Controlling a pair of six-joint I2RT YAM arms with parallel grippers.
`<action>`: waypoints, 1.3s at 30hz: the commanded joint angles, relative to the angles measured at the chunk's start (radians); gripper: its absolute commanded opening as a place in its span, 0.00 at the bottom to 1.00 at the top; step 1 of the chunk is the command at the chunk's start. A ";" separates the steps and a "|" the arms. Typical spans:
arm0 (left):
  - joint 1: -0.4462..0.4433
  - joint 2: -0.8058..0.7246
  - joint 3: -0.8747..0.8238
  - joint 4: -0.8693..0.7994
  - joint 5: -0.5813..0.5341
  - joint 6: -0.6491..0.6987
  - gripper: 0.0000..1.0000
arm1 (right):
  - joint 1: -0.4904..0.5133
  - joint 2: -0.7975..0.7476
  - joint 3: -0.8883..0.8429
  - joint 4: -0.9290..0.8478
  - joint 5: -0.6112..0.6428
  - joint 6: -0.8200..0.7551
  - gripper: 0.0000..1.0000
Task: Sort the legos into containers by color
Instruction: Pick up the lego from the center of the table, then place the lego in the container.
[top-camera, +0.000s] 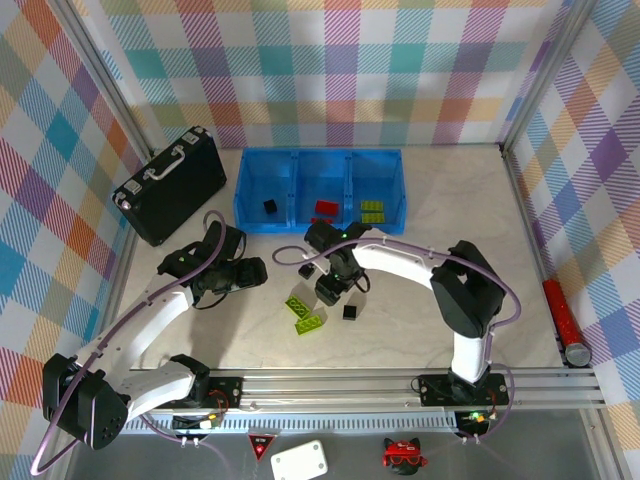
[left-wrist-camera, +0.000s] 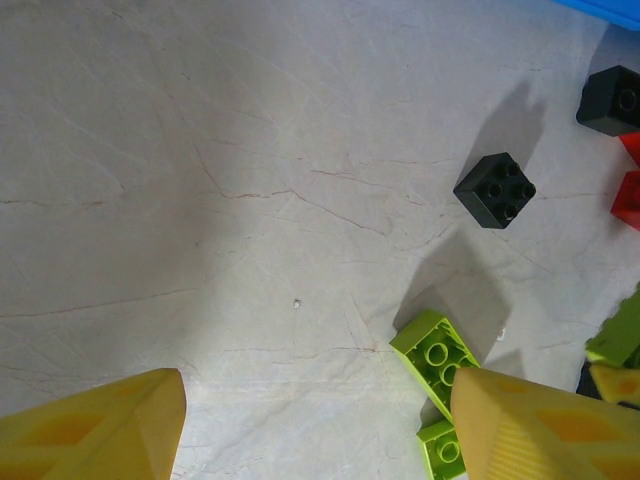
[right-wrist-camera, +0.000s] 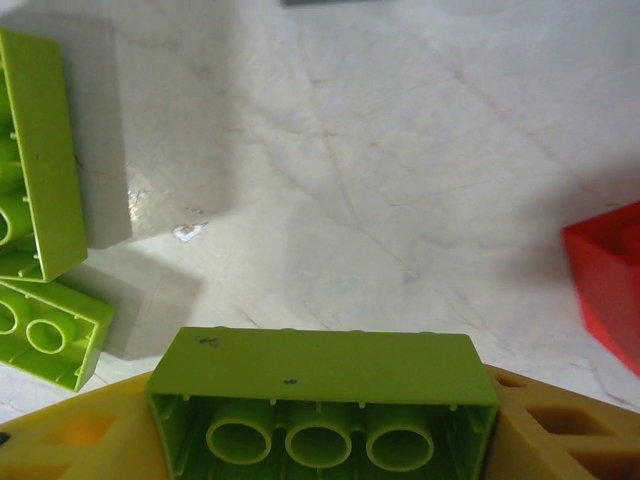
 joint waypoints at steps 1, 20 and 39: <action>0.017 -0.007 0.001 -0.002 0.017 -0.005 0.71 | -0.054 -0.060 0.036 -0.023 -0.018 0.030 0.64; 0.017 -0.026 -0.006 -0.009 0.005 -0.003 0.70 | -0.396 0.042 0.268 0.039 0.099 0.391 0.64; 0.017 -0.073 -0.018 -0.037 -0.020 -0.014 0.70 | -0.471 0.370 0.602 0.035 0.092 0.467 0.65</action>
